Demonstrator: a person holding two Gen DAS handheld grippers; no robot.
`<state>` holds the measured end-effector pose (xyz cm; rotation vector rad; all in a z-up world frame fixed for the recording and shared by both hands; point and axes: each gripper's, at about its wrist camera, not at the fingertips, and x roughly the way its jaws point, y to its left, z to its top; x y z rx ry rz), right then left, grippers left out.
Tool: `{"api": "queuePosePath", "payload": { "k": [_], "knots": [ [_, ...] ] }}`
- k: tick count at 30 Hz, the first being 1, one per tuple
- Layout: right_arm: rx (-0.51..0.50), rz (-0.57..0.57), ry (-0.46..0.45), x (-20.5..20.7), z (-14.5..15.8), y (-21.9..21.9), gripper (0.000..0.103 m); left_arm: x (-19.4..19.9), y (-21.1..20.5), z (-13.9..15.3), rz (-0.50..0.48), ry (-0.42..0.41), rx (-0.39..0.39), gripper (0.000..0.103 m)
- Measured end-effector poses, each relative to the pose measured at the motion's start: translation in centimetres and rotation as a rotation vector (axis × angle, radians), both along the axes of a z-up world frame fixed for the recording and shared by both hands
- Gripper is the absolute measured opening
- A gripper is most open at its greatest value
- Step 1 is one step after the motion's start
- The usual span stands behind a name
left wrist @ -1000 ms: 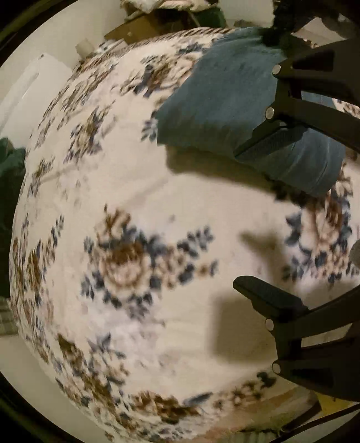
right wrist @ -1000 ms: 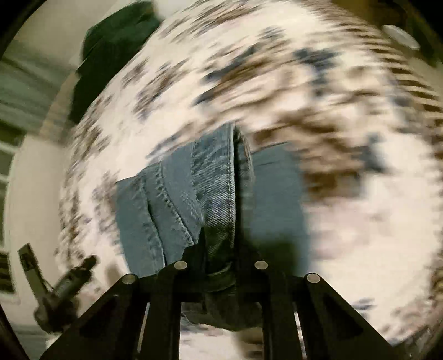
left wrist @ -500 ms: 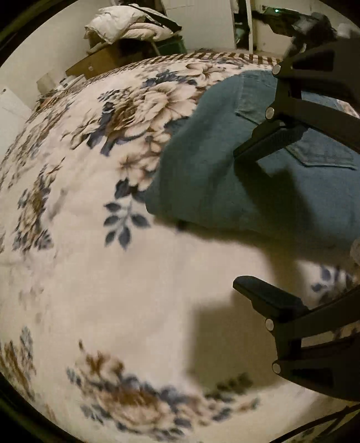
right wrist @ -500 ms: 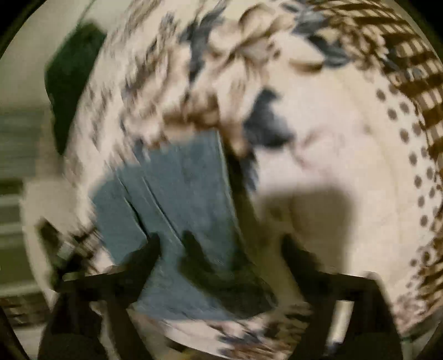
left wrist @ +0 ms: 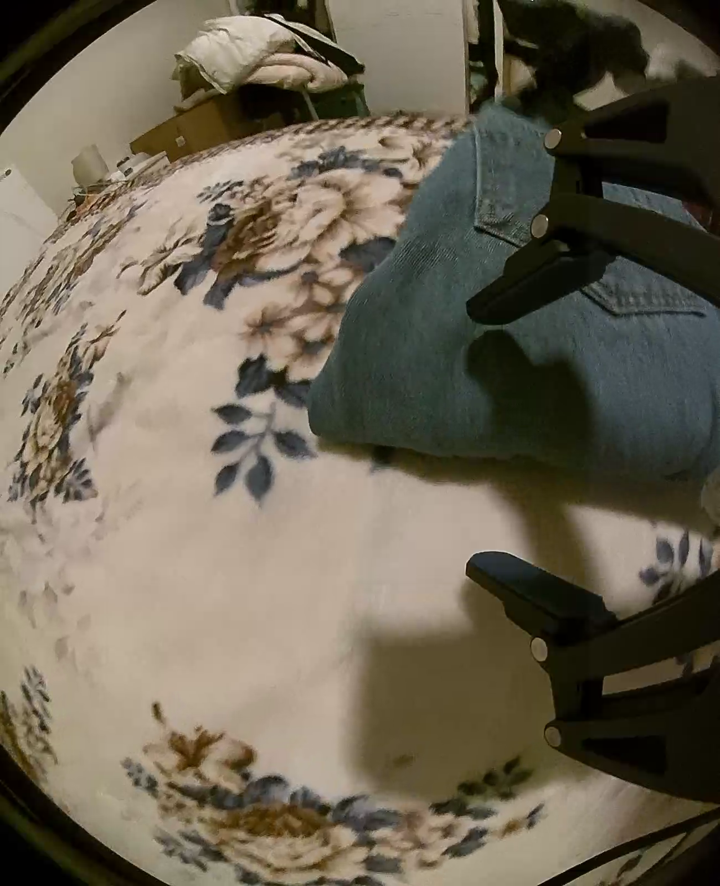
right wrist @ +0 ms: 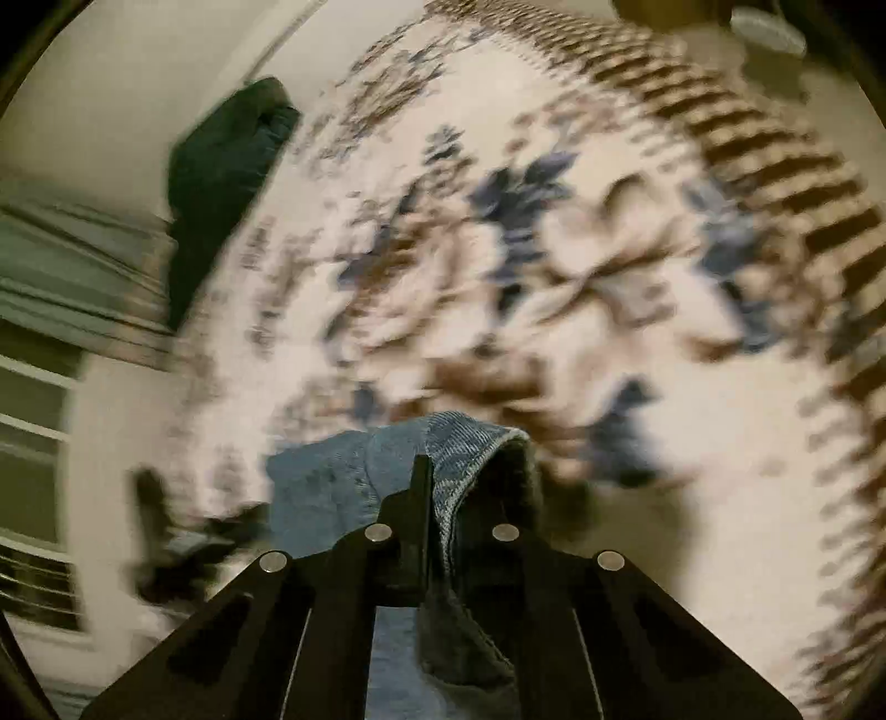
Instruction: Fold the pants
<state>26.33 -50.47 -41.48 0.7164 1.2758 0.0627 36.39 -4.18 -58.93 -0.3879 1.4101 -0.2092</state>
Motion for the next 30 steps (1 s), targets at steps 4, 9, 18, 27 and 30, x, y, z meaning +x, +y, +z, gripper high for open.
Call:
{"api": "queuePosePath", "payload": {
  "k": [4,9,18,27,30],
  "knots": [
    [-0.017,0.036,0.269,-0.6,-7.5,-0.7,0.016,1.4,-1.7,-1.2,-0.019,0.018,0.005,0.084],
    [0.136,-0.092,0.233,-2.3,-5.7,-3.4,0.066,3.8,-2.3,-3.1,0.002,0.053,-0.056,0.084],
    [0.414,-0.100,0.408,-9.7,-11.5,-2.1,0.053,4.8,-3.4,-5.4,-0.041,-0.002,-0.052,0.039],
    [0.234,-0.073,0.388,-9.4,-9.4,-3.0,0.015,5.1,-3.0,-5.2,-0.083,0.010,-0.058,0.040],
    [0.305,-0.069,0.349,-9.8,-7.8,-2.6,0.058,3.8,-2.4,-2.6,-0.097,0.019,-0.074,0.055]
  ]
}}
